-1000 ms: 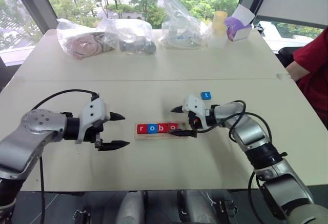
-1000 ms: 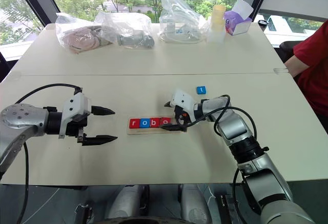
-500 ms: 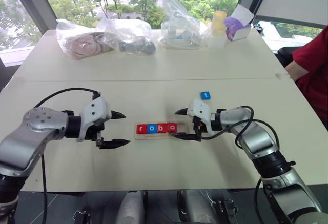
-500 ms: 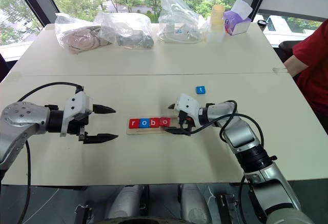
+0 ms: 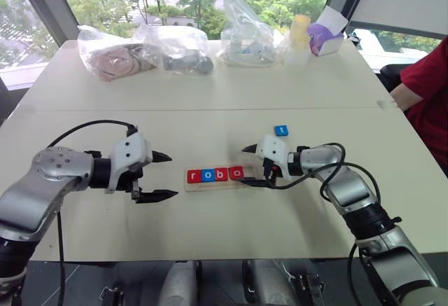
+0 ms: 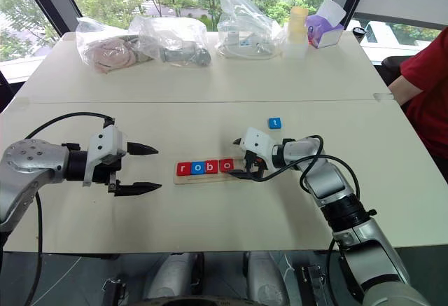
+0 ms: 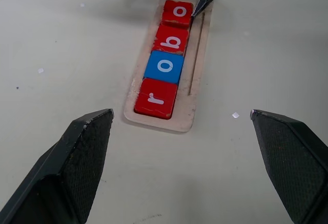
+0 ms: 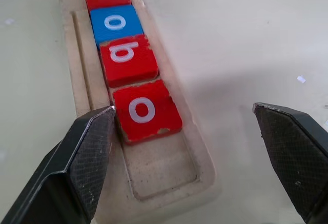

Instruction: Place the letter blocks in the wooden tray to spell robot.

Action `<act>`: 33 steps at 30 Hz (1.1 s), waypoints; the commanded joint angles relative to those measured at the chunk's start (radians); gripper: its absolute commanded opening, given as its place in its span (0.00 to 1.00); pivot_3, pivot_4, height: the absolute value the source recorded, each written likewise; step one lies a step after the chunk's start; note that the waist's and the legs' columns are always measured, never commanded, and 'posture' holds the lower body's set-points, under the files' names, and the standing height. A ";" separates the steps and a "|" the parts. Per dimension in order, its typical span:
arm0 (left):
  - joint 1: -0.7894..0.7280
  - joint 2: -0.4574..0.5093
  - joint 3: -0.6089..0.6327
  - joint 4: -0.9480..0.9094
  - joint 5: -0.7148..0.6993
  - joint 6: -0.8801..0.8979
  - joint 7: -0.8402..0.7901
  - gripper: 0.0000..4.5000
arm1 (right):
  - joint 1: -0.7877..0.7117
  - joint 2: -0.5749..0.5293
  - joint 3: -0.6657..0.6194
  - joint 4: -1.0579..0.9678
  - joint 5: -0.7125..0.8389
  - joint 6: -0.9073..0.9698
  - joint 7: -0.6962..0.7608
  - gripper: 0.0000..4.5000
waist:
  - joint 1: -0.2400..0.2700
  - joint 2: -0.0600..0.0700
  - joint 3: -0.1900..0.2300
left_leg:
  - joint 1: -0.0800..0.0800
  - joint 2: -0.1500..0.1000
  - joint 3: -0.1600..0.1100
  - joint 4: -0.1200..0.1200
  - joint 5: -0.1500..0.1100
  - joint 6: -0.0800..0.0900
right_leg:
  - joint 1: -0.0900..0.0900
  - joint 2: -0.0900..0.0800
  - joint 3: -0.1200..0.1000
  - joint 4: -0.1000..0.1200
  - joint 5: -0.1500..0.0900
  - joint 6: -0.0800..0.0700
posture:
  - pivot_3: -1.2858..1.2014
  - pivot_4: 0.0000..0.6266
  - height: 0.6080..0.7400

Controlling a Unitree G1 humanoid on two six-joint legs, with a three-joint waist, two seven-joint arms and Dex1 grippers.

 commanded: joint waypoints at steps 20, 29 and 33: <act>-0.324 -0.340 -0.094 0.175 0.008 -0.053 0.129 1.00 | -0.063 0.289 -0.350 0.078 0.020 0.486 -0.822 0.99 | -0.004 0.000 -0.001 | 0.000 -0.002 0.001 0.000 0.000 -0.001 | -0.001 0.001 0.000 0.003 0.000 0.000 | 0.52 0.24 1.00; -0.290 -0.330 -0.089 0.162 0.018 -0.056 0.119 1.00 | -0.117 0.313 -0.269 0.251 -0.055 0.416 -0.873 0.87 | -0.014 0.000 -0.001 | 0.002 -0.002 0.000 0.000 0.000 -0.001 | 0.001 0.001 0.001 0.003 0.000 0.000 | 0.52 0.24 1.00; -0.279 -0.327 -0.085 0.154 0.020 -0.056 0.123 1.00 | -0.115 0.305 -0.245 0.258 -0.074 0.394 -0.878 0.48 | -0.017 0.000 -0.001 | 0.002 -0.002 0.000 0.001 0.000 -0.001 | 0.002 0.001 0.001 0.003 0.000 0.000 | 0.52 0.24 1.00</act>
